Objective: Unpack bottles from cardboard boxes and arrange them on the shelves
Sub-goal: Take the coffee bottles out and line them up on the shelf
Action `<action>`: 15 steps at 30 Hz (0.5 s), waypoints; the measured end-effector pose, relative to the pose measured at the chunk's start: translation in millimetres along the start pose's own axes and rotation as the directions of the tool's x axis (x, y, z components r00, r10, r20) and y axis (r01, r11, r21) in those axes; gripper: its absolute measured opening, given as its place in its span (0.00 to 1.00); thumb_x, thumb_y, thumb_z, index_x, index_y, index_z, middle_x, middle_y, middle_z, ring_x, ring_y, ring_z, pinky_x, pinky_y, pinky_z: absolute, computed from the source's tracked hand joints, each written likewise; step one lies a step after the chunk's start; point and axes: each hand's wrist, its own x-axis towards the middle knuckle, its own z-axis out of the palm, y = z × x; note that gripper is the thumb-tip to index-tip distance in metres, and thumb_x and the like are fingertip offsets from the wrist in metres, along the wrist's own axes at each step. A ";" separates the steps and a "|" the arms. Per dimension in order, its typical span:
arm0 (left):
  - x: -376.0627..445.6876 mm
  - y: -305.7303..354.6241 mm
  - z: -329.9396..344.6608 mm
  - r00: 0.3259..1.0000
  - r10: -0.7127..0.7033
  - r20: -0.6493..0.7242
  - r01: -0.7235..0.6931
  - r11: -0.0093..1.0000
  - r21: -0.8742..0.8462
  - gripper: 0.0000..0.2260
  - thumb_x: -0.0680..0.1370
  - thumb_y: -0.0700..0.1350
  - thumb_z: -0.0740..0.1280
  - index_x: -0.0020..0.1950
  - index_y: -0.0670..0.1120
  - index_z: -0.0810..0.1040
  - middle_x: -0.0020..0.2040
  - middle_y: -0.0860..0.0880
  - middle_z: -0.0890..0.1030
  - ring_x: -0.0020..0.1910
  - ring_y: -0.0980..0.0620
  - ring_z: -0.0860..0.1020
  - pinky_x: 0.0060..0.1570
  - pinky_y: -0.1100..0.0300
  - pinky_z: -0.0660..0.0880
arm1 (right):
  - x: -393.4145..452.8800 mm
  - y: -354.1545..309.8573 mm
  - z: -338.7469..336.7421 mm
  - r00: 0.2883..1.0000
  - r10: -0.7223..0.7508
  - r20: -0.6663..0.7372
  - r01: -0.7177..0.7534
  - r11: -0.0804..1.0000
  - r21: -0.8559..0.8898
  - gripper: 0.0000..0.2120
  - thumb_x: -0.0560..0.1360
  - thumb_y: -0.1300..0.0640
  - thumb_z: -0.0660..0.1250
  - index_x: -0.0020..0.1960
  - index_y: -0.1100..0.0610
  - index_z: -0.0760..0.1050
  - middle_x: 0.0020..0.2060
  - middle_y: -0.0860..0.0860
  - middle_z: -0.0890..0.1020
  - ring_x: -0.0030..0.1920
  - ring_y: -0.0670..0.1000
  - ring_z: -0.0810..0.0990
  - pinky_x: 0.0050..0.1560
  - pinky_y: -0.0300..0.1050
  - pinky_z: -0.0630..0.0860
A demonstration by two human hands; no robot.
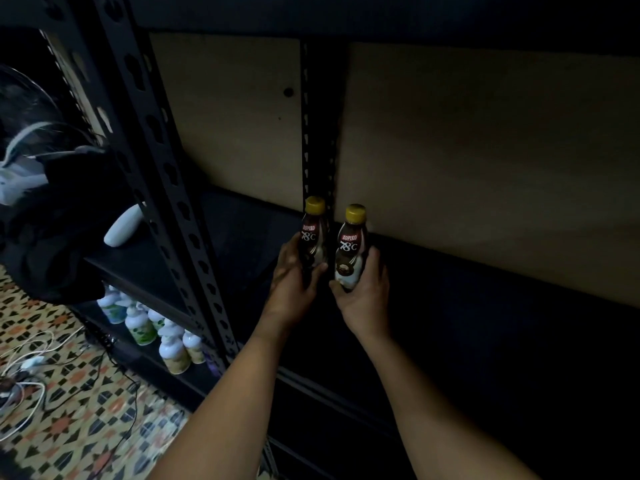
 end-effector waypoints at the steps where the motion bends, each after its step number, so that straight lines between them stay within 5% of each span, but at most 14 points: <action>1: 0.0 0.3 0.2 1.000 -0.002 0.001 0.002 1.000 0.000 0.32 0.80 0.46 0.71 0.80 0.42 0.61 0.75 0.45 0.67 0.74 0.51 0.67 0.74 0.62 0.62 | 0.1 0.0 0.2 1.000 -0.001 -0.004 0.001 1.000 -0.002 0.44 0.66 0.61 0.81 0.76 0.59 0.63 0.65 0.61 0.73 0.66 0.61 0.73 0.60 0.45 0.68; 4: -0.8 -0.2 1.2 1.000 -0.024 0.007 0.024 1.000 -0.015 0.33 0.80 0.46 0.70 0.81 0.42 0.60 0.77 0.45 0.65 0.76 0.51 0.65 0.73 0.65 0.60 | -0.2 0.0 0.1 1.000 -0.001 0.000 0.001 1.000 0.003 0.44 0.66 0.61 0.81 0.76 0.58 0.63 0.65 0.60 0.73 0.66 0.60 0.73 0.60 0.45 0.69; 8: -0.7 -2.5 2.3 1.000 -0.016 0.000 0.016 0.999 -0.032 0.33 0.80 0.47 0.71 0.81 0.43 0.60 0.77 0.46 0.66 0.75 0.50 0.67 0.75 0.52 0.67 | 0.6 -1.0 0.3 1.000 -0.002 -0.003 0.002 1.000 -0.004 0.43 0.65 0.61 0.81 0.75 0.58 0.64 0.65 0.59 0.73 0.66 0.59 0.73 0.61 0.49 0.72; 15: -1.0 -4.9 2.3 1.000 -0.008 0.006 0.008 0.999 -0.048 0.32 0.80 0.48 0.70 0.81 0.46 0.60 0.75 0.47 0.67 0.74 0.49 0.69 0.73 0.50 0.69 | 0.6 0.2 -0.1 1.000 0.000 0.001 0.000 1.000 0.018 0.43 0.66 0.62 0.80 0.75 0.58 0.64 0.66 0.59 0.73 0.67 0.58 0.71 0.62 0.47 0.70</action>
